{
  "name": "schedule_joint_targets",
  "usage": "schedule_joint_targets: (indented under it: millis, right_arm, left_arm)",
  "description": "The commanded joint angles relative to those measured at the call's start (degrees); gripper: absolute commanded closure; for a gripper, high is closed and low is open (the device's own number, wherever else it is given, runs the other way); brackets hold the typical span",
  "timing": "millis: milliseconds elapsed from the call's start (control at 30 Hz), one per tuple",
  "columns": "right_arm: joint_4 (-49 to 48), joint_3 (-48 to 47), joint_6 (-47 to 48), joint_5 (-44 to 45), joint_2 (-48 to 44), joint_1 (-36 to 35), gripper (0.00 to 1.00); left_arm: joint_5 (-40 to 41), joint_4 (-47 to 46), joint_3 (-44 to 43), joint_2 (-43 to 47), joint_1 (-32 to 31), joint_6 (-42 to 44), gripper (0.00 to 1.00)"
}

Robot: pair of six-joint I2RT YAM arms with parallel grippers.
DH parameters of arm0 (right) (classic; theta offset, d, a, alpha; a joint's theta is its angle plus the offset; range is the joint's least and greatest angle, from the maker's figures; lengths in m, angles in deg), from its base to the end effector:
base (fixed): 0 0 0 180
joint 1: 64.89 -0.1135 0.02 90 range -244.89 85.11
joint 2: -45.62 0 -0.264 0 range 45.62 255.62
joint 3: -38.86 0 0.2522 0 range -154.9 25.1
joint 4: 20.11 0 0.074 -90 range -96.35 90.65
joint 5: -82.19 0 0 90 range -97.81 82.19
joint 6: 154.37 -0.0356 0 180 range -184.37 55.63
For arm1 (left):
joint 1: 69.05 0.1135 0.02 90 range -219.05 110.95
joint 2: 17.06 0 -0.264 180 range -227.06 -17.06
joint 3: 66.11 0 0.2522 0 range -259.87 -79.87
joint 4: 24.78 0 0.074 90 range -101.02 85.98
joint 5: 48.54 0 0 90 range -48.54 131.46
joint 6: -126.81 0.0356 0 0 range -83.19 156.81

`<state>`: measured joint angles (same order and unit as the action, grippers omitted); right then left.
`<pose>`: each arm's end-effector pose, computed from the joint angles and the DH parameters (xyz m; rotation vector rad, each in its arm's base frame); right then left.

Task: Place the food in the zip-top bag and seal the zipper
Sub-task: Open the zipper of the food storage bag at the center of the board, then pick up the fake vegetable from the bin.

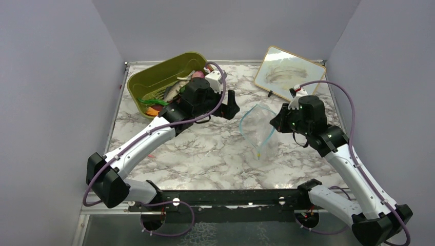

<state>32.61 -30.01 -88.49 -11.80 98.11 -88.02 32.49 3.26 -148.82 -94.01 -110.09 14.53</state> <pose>0.1732 0.0767 0.3291 -0.0202 2.2555 0.5291 0.2319 -0.2093 0.3546 0.4421 2.0122 -0.8619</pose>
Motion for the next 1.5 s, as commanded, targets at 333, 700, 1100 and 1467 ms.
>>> schedule_joint_targets:
  millis: [333, 700, 1100, 1467]
  right_arm:
    - [-0.06, -0.18, 3.21, -11.43, -2.55, 0.33, 0.99]
    - [-0.34, -2.57, 2.29, -7.11, -0.99, 0.31, 0.99]
    - [0.69, -3.66, 2.87, -5.38, 1.05, 0.35, 0.99]
    - [1.29, -3.6, 1.13, -3.2, -0.39, 0.28, 0.99]
  left_arm:
    - [21.12, 7.3, -16.75, -10.66, 14.6, 5.66, 0.23]
    - [15.08, 6.9, -32.17, -30.38, 23.32, 5.67, 0.31]
    - [3.02, -1.57, -36.14, -40.78, 28.77, 1.89, 0.39]
    - [-3.02, -4.81, -36.68, -47.65, 29.51, 5.04, 0.31]
